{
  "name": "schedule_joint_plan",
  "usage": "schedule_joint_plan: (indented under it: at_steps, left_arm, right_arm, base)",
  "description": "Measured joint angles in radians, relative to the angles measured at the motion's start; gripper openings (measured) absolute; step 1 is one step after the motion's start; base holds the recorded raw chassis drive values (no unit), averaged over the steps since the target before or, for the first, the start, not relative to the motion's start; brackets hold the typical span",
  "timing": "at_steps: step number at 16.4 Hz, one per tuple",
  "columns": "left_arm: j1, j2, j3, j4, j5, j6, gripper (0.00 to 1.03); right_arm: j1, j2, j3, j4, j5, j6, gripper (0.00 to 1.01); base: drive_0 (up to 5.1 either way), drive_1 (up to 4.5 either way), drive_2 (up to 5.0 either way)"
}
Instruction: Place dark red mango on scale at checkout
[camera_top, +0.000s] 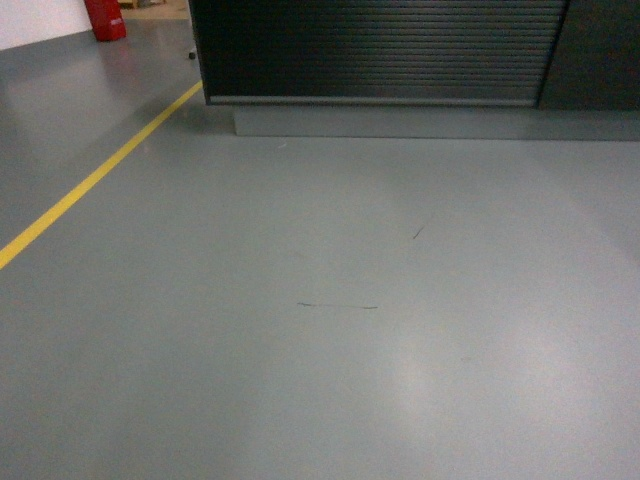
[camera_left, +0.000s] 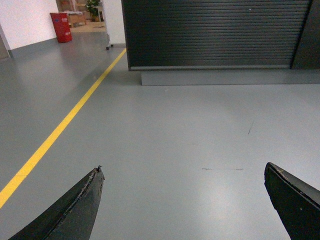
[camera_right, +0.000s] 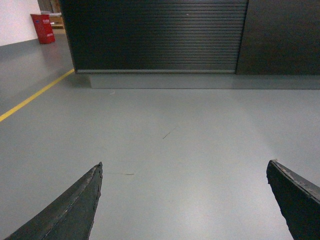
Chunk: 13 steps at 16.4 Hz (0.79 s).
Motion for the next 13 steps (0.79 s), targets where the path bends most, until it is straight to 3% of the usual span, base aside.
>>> schedule_joint_plan:
  at_steps: [13]
  left_arm:
    - [0.000, 0.000, 0.000, -0.001, 0.000, 0.000, 0.98]
  right_arm:
    - [0.000, 0.000, 0.000, -0.001, 0.000, 0.000, 0.98]
  base:
    - [0.1, 4.40, -4.3]
